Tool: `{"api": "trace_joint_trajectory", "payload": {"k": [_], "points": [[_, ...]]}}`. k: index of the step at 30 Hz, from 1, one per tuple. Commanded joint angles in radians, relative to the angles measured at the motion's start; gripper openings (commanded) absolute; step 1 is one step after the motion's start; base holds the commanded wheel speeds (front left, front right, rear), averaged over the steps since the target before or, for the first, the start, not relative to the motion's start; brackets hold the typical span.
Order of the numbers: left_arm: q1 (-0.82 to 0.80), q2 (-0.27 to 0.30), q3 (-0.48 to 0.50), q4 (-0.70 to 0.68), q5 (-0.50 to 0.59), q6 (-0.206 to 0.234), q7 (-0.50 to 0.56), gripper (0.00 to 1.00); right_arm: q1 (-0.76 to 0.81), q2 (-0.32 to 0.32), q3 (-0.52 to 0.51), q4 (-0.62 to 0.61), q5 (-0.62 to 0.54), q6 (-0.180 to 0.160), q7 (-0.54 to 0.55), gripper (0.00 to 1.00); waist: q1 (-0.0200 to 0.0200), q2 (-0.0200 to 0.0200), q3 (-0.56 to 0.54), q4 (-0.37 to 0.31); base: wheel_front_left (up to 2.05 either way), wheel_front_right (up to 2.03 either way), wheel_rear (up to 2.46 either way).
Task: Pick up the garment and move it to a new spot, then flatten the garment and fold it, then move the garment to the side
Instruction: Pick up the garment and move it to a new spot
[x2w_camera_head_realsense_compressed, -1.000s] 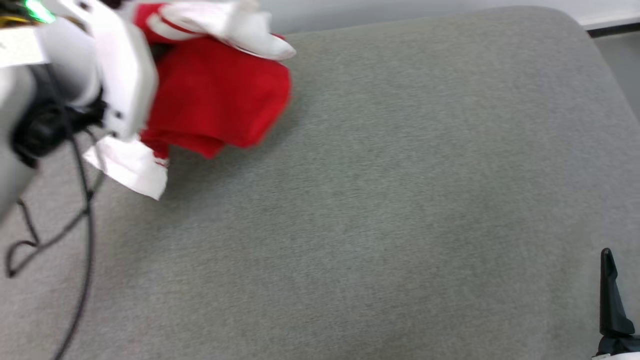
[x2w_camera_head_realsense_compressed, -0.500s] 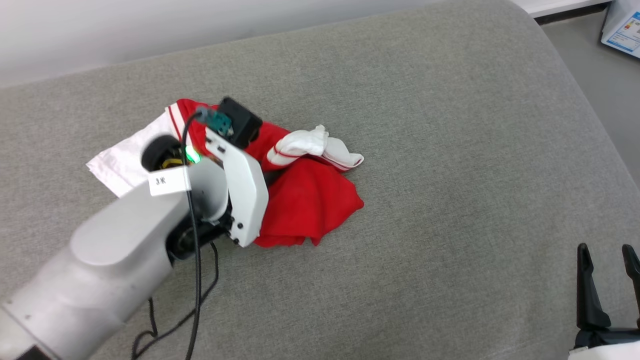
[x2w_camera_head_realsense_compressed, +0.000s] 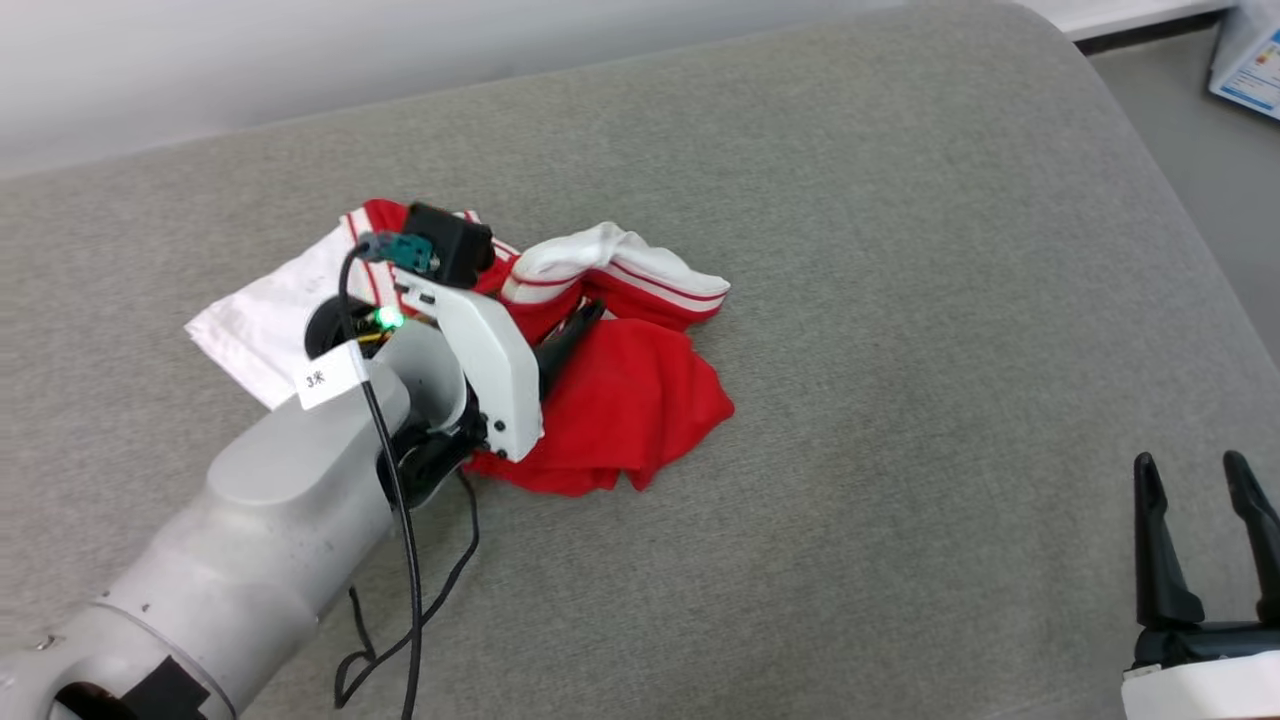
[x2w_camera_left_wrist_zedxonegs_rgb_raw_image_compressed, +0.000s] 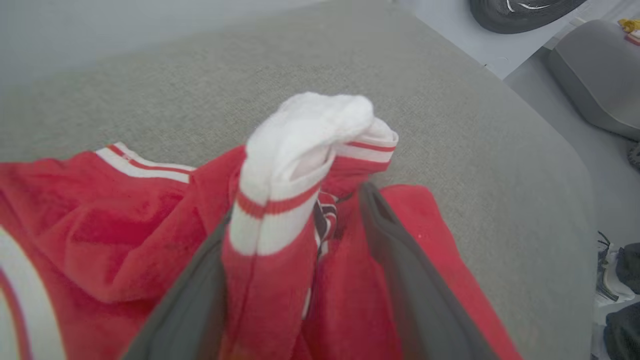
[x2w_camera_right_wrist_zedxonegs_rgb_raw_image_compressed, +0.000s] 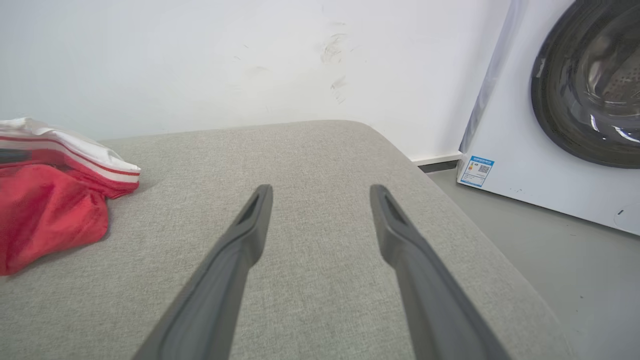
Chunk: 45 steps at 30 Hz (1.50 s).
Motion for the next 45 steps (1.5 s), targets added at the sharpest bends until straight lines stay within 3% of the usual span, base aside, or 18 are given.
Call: {"api": "trace_joint_trajectory", "payload": {"k": [1, 10, 14, 21, 28, 36, 45], "points": [[-0.014, -0.003, -0.002, -0.024, -0.01, -0.002, -0.024, 1.0, -0.009, -0.008, -0.005, -0.004, 0.001, -0.001, -0.004, 1.0, 0.0, 0.0, -0.011, 0.023, 0.0, 0.0, 0.0], [-0.038, 0.062, -0.025, -0.171, -0.038, -0.002, -0.237, 1.0, -0.013, -0.058, -0.005, -0.005, -0.006, -0.001, -0.004, 1.0, 0.0, 0.0, -0.059, 0.141, 0.0, 0.0, 0.0], [-0.011, 0.104, 0.018, -0.207, -0.009, -0.001, -0.296, 1.0, -0.002, -0.073, -0.006, -0.007, -0.007, -0.001, -0.004, 1.0, 0.0, 0.0, -0.084, 0.195, 0.0, 0.0, 0.0], [0.177, 0.107, 0.318, -0.376, 0.158, -0.002, -0.301, 1.0, 0.026, -0.074, -0.021, -0.01, -0.012, -0.001, -0.004, 1.0, 0.0, 0.0, -0.12, 0.273, 0.0, 0.0, 0.0], [0.404, 0.088, 0.515, -0.509, 0.313, -0.002, -0.301, 1.0, 0.061, -0.067, -0.035, -0.011, -0.015, -0.001, -0.004, 1.0, 0.0, 0.0, -0.156, 0.316, 0.0, 0.0, 0.0], [0.649, 0.075, 0.676, -0.615, 0.457, -0.002, -0.301, 1.0, 0.106, -0.055, -0.052, -0.018, -0.011, -0.001, -0.004, 1.0, 0.0, 0.0, -0.196, 0.343, 0.0, 0.0, 0.0], [0.848, 0.025, 0.817, -0.715, 0.555, -0.002, -0.301, 1.0, 0.169, -0.024, -0.062, -0.056, -0.031, -0.001, -0.004, 1.0, 0.0, 0.0, -0.218, 0.354, 0.0, 0.0, 0.0]]}}
